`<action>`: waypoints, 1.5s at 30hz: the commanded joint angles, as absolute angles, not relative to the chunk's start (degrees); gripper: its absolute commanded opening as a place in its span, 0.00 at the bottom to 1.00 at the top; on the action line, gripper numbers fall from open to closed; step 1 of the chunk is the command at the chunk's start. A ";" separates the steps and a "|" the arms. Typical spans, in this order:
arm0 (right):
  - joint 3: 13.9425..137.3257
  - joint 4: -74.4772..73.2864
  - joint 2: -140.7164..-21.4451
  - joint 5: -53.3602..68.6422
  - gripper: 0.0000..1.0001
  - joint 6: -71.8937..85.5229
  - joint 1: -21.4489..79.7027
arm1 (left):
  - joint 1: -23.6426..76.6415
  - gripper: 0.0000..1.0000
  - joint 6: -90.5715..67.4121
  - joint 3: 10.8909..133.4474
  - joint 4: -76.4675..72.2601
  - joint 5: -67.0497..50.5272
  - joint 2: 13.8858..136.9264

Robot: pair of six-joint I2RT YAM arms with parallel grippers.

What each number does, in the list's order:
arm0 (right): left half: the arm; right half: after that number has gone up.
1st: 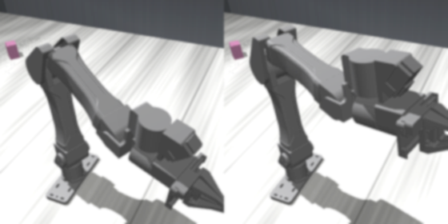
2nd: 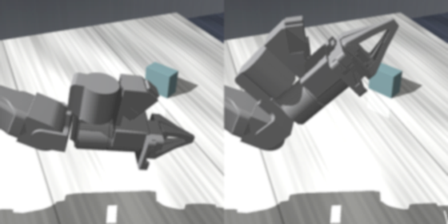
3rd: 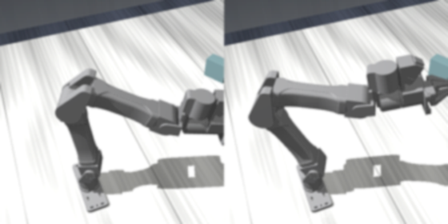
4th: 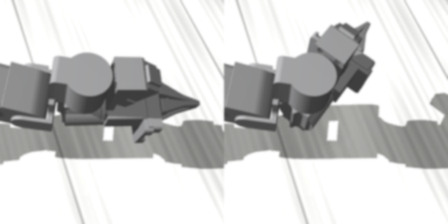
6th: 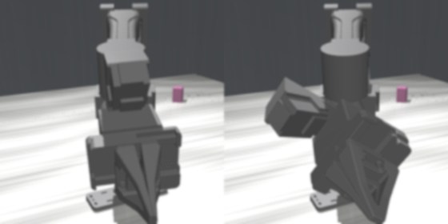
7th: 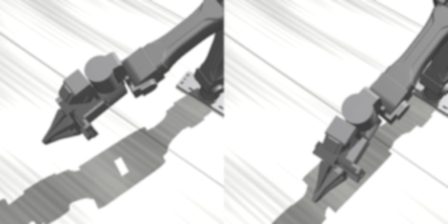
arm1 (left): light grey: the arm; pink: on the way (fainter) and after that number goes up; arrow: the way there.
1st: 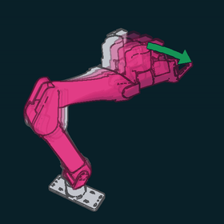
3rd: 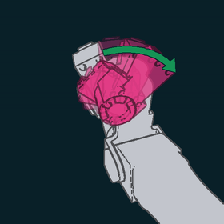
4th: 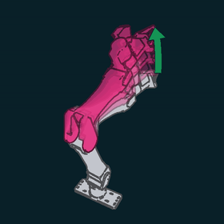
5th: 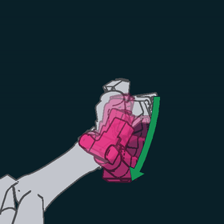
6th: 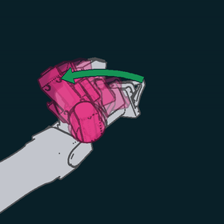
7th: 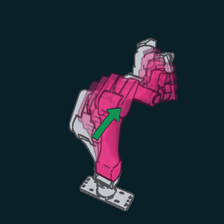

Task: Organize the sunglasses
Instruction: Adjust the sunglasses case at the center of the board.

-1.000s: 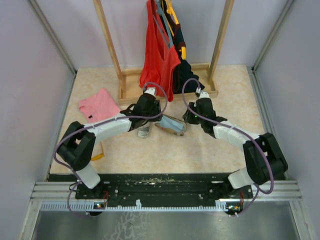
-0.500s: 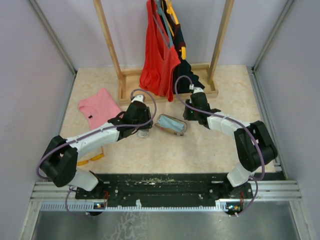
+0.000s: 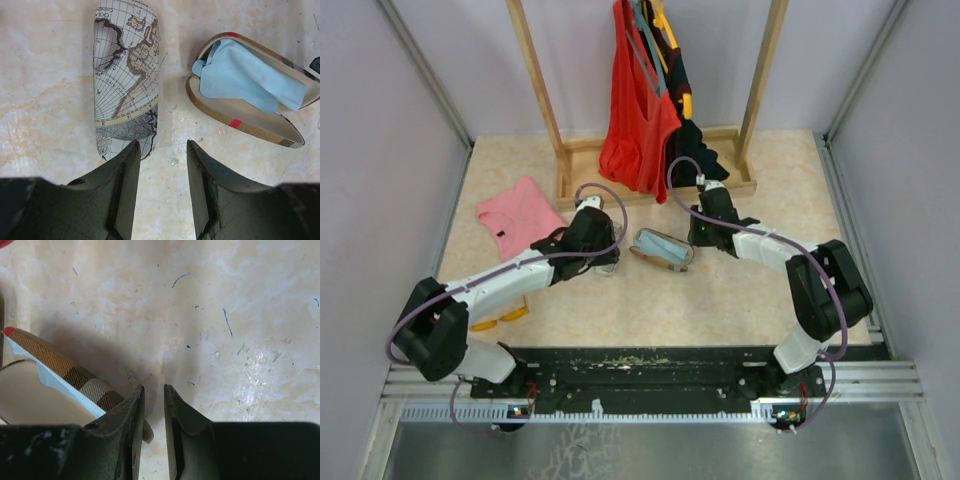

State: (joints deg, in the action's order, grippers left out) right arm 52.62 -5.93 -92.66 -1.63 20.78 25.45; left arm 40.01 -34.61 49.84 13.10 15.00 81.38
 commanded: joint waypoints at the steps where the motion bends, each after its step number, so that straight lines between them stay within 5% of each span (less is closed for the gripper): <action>1: 53.30 -5.11 -91.29 -1.32 0.23 20.87 26.16 | 39.64 0.48 -35.42 48.66 13.97 15.77 79.16; 30: 48.03 -10.34 -83.13 -3.80 0.24 24.03 32.08 | 39.64 0.49 -35.69 46.39 13.10 15.52 77.85; 37: 46.99 -11.11 -77.28 -7.72 0.33 24.50 32.09 | 39.64 0.49 -35.71 46.33 12.88 14.90 77.26; 45: 48.86 -8.63 -78.61 2.01 0.48 25.15 32.09 | 39.64 0.56 -34.94 45.32 9.39 10.93 75.18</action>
State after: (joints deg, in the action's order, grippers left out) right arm 46.87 -11.00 -77.25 -2.59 24.58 31.73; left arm 39.99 -35.14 45.95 12.71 13.91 76.99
